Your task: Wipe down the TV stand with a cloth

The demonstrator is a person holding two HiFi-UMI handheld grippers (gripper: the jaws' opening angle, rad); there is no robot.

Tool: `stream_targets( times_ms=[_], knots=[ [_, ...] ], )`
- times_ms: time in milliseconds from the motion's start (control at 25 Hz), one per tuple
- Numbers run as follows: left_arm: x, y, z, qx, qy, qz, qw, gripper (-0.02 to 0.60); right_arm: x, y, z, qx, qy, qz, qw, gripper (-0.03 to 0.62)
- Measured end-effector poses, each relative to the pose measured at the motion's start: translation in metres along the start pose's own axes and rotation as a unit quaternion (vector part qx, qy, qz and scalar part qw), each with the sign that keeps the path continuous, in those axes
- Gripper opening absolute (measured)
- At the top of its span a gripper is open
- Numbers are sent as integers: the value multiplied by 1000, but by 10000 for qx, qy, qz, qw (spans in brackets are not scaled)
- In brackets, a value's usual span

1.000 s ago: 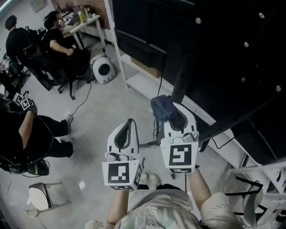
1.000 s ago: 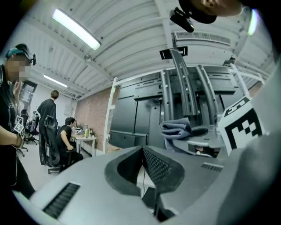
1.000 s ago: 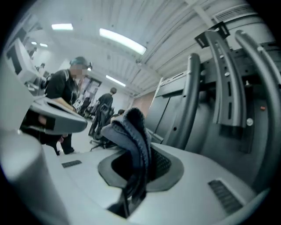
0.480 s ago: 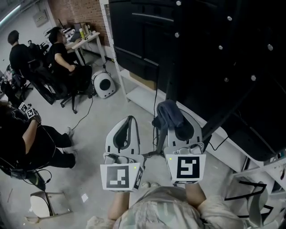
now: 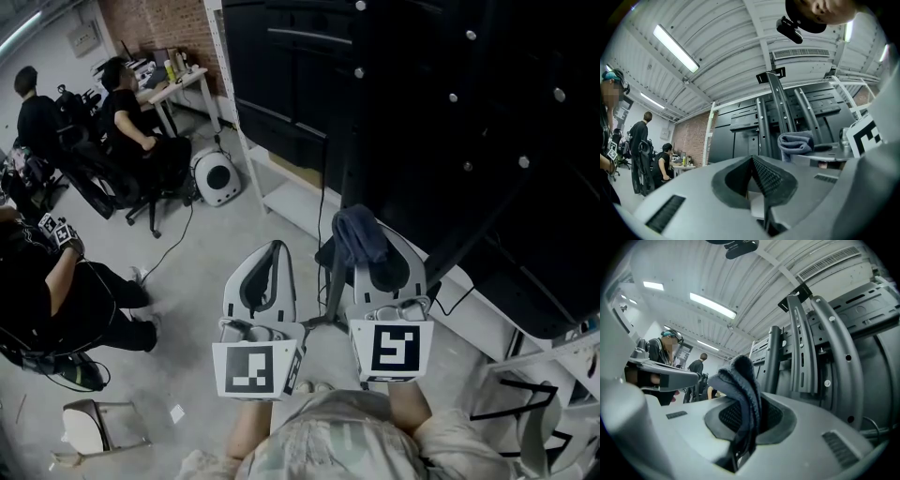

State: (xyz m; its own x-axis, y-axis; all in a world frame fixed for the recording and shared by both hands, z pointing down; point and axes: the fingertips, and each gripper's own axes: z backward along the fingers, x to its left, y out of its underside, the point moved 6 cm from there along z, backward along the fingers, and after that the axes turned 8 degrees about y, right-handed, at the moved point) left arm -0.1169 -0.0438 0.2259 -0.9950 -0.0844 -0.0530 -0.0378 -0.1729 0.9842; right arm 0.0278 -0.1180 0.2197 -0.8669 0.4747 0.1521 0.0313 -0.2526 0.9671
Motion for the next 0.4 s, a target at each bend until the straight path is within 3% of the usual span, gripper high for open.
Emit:
stream_targets(
  times_ms=[400],
  knots=[
    [-9, 1, -3, 12, -11, -13, 10000, 14, 3, 7, 1, 45, -269, 134, 9995, 57]
  ],
)
